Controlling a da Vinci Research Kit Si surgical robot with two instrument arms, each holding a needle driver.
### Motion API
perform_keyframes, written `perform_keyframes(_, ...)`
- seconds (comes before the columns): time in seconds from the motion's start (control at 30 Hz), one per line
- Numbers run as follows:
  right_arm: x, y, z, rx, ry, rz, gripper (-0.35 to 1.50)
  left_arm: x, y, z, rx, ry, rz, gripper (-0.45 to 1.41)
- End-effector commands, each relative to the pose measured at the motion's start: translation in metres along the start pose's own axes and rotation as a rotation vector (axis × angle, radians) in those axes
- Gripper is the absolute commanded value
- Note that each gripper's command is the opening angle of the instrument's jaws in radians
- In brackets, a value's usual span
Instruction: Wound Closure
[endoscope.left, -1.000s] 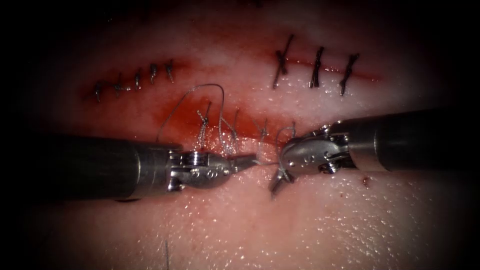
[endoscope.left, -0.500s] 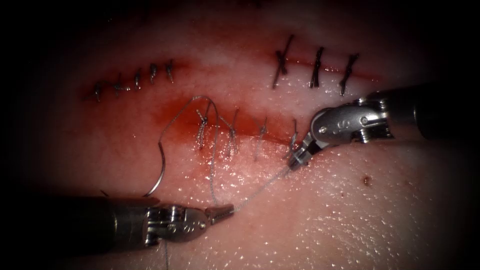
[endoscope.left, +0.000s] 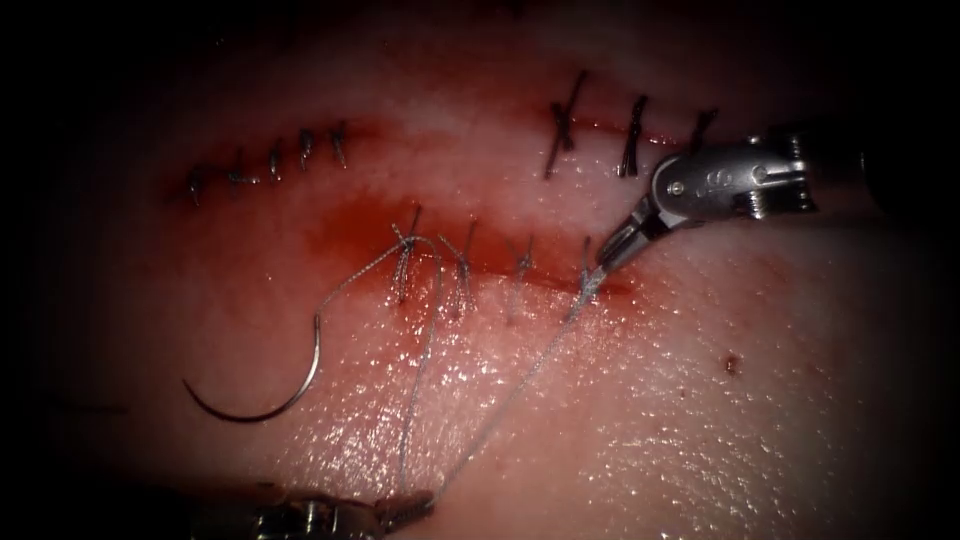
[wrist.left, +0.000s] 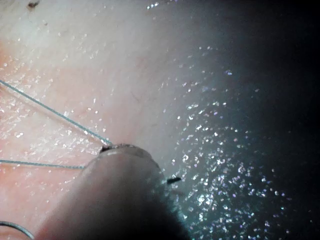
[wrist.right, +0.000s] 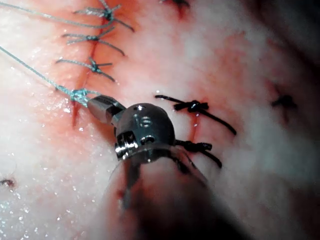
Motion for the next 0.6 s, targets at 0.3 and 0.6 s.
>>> perform_keyframes(0.3,-0.0018,0.0026,-0.0012,-0.128,0.044,0.077,-0.35,0.0010,0.0038,0.0017,-0.033,0.003,0.016,-0.45)
perform_keyframes(0.6,-0.0024,0.0035,-0.0016,-0.248,0.053,0.150,-0.35,0.0002,0.0069,0.0019,-0.057,-0.004,0.008,-0.45)
